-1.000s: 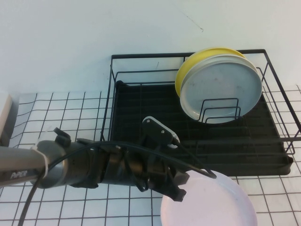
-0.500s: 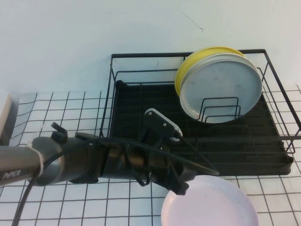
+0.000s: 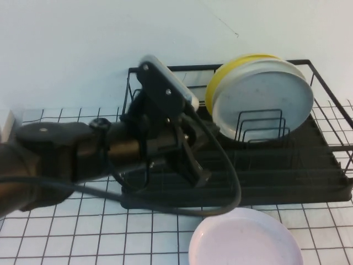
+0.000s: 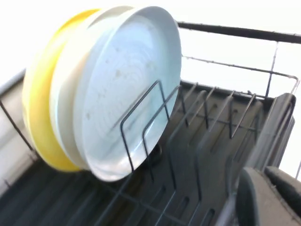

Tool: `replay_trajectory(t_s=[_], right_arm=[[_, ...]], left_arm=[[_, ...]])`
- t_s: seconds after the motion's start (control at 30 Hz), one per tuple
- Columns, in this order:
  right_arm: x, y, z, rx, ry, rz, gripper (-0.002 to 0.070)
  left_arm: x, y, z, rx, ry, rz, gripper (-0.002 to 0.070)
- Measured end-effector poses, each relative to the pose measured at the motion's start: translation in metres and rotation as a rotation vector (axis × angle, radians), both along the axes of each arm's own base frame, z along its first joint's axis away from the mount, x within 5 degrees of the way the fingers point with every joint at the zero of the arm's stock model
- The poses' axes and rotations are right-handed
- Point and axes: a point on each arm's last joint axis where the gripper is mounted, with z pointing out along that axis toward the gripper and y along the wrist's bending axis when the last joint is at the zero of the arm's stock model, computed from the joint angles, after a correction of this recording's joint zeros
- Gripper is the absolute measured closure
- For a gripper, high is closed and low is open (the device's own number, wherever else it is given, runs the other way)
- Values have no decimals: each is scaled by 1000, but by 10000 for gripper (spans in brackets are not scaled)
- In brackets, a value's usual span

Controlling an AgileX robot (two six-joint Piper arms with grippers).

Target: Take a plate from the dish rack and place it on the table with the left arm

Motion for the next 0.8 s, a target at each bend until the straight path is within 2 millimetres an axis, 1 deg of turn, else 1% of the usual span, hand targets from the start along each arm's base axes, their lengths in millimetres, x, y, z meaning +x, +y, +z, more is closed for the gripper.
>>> replay_trajectory(t_s=[0.13,0.27,0.37,0.63,0.7,0.8], right_arm=[[0,0,0,0,0,-1,678],[0,0,0,0,0,-1,678],[0,0,0,0,0,-1,678],[0,0,0,0,0,-1,678],[0,0,0,0,0,-1,678],[0,0,0,0,0,-2,678]], left_arm=[[-14,9,26,-39,-79,-3,675],[-24,14,42,-70,-125,-9,676],[-28,15,48,-86,-140,-26,676],[-33,18,54,-95,-162,-36,676],[-37,21,60,-98,-188,-26,676],[-48,33,78,-113,-259,22,676]])
